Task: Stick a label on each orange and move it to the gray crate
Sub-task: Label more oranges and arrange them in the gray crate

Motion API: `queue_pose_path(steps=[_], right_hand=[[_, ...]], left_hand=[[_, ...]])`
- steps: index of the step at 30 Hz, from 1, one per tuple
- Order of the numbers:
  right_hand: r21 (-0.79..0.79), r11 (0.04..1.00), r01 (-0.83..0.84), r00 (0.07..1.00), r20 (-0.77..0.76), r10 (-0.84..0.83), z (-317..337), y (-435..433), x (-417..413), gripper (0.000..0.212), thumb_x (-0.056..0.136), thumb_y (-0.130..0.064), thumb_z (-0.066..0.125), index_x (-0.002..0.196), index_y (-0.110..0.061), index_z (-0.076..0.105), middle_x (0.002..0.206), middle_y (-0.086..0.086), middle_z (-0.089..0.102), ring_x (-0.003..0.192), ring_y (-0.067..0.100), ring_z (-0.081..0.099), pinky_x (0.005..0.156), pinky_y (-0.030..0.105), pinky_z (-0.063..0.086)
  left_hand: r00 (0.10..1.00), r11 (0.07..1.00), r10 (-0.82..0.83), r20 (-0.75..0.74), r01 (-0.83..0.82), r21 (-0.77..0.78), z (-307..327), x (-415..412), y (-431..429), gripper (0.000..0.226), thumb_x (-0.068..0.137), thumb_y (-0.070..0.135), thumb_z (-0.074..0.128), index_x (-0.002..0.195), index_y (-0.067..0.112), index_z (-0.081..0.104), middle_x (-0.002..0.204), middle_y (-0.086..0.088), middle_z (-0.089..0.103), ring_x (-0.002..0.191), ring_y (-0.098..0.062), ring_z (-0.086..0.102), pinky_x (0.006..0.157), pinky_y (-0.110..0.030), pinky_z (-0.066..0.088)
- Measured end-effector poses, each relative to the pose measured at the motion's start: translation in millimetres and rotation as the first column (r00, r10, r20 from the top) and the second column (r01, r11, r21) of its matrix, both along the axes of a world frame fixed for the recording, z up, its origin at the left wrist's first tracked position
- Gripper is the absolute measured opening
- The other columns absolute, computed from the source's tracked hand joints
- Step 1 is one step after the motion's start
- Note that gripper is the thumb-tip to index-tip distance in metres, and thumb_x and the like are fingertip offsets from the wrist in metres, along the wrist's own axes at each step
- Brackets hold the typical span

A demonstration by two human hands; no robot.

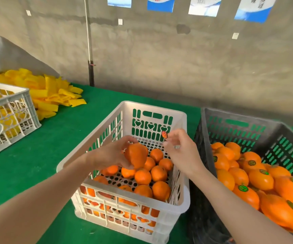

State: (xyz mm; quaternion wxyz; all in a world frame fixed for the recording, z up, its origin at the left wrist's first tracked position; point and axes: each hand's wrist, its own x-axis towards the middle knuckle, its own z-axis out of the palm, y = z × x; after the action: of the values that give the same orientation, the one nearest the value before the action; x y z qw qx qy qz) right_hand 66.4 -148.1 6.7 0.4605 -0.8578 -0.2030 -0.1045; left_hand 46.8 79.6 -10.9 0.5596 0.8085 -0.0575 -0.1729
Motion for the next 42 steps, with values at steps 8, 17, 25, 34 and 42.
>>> queue_pose_path(steps=[8, 17, 25, 34, 42], right_hand=[[0.327, 0.939, -0.109, 0.947, -0.253, 0.198, 25, -10, -14, 0.006, 0.091, -0.02, 0.06, 0.088, -0.017, 0.065, 0.101, 0.002, 0.067, 0.102, 0.016, 0.062, 0.097, 0.047, 0.049], [-0.03, 0.921, -0.389, 0.921, -0.003, 0.389, 38, -24, -47, 0.099, 0.079, -0.021, 0.075, 0.134, -0.066, 0.006, 0.142, -0.023, 0.036, 0.126, -0.011, 0.037, 0.089, 0.004, 0.039], [0.099, 0.982, -0.161, 0.969, -0.173, 0.176, 46, -50, -68, 0.101, 0.062, -0.064, 0.068, 0.144, -0.042, 0.013, 0.112, -0.003, 0.062, 0.099, 0.012, 0.064, 0.087, 0.037, 0.055], [0.209, 0.957, -0.202, 0.947, -0.208, 0.245, 62, -83, -98, 0.006, 0.086, -0.022, 0.065, 0.081, -0.021, 0.066, 0.116, -0.006, 0.064, 0.112, 0.011, 0.057, 0.103, 0.042, 0.043], [0.0, 0.971, -0.239, 0.961, -0.141, 0.237, 61, -92, -112, 0.014, 0.089, -0.019, 0.064, 0.076, -0.022, 0.061, 0.109, -0.007, 0.056, 0.11, 0.01, 0.051, 0.098, 0.033, 0.043]], left_hand=[[0.99, 0.744, 0.088, -0.107, -0.137, -0.654, 21, -26, -26, 0.071, 0.062, -0.009, 0.071, 0.124, 0.02, 0.054, 0.131, -0.021, 0.052, 0.108, -0.038, 0.063, 0.08, -0.042, 0.055], [0.952, 0.775, -0.007, -0.305, -0.187, -0.603, 46, -55, -74, 0.072, 0.081, 0.066, 0.049, 0.128, 0.011, 0.054, 0.119, -0.024, 0.064, 0.094, -0.03, 0.068, 0.074, -0.038, 0.056], [0.983, 0.735, 0.061, -0.175, -0.163, -0.658, 53, -70, -112, 0.06, 0.088, 0.043, 0.053, 0.139, 0.014, 0.043, 0.13, -0.013, 0.06, 0.116, -0.029, 0.06, 0.092, -0.042, 0.054], [0.899, 0.702, 0.268, -0.347, -0.429, -0.568, 50, -88, -138, 0.075, 0.077, 0.065, 0.051, 0.132, 0.014, 0.046, 0.099, -0.02, 0.06, 0.062, -0.021, 0.056, 0.047, -0.026, 0.049], [0.964, 0.816, 0.23, -0.134, -0.266, -0.514, 37, -98, -159, 0.069, 0.071, 0.071, 0.049, 0.118, 0.022, 0.058, 0.08, -0.009, 0.061, 0.062, -0.018, 0.056, 0.064, -0.033, 0.05]])
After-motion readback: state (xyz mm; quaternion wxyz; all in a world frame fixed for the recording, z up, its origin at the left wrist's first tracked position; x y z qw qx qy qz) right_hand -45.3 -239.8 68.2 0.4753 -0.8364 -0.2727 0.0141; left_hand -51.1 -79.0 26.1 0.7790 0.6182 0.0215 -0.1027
